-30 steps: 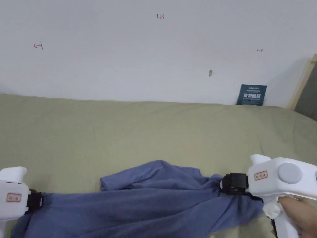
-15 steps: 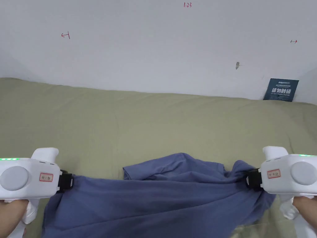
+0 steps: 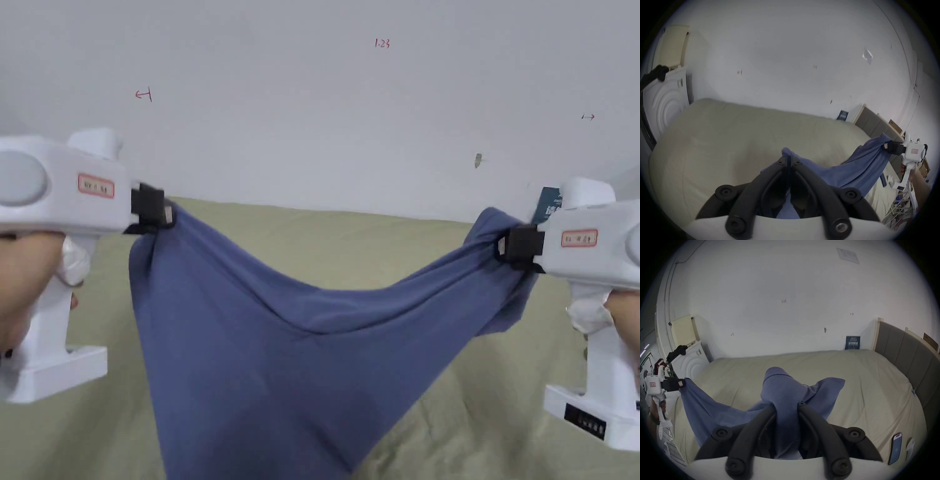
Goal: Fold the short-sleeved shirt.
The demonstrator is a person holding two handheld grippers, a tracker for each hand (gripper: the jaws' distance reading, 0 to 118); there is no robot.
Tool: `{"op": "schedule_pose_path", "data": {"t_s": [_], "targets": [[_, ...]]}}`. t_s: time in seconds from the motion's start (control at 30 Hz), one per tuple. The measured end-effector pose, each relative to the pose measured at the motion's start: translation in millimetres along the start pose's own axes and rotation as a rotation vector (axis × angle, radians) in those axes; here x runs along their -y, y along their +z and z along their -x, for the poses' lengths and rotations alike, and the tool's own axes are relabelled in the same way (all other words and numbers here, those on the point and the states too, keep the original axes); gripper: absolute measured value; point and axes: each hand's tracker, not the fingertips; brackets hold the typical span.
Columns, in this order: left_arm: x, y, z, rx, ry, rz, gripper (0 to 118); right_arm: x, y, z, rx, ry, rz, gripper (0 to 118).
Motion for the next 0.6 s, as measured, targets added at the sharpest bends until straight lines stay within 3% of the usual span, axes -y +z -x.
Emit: {"op": "schedule_pose_path", "data": {"t_s": [0.37, 0.6], "targets": [[-108, 29, -27, -0.056, -0.103, -0.148, 2, -97, 7, 15, 0.045, 0.006, -0.128, 13], [-133, 24, -22, -0.049, -0.070, -0.180, 2, -143, 15, 21, 0.078, 0.021, -0.221, 13]]}}
